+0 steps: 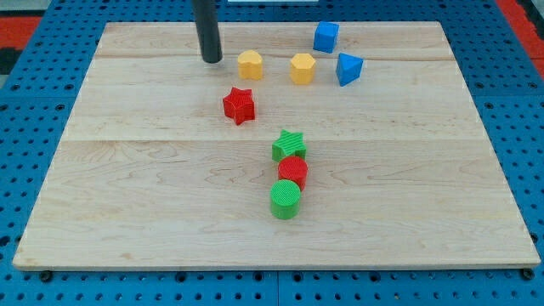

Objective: Slightly push the yellow heart downwards

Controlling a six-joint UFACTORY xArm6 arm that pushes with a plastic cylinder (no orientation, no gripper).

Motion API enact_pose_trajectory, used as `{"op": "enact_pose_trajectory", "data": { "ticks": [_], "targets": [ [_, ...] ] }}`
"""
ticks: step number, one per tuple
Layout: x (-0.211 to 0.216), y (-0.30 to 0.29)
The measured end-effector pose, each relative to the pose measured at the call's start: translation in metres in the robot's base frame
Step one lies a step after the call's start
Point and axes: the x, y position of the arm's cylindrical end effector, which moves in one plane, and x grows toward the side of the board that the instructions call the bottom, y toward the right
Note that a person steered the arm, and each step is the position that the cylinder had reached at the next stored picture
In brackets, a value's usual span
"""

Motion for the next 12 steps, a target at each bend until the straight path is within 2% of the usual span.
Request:
{"op": "enact_pose_trajectory", "data": {
  "ticks": [1,3,7,12],
  "targets": [
    [-0.02,0.001],
    [-0.022,0.033],
    [0.001,0.033],
    [0.006,0.028]
  ]
}}
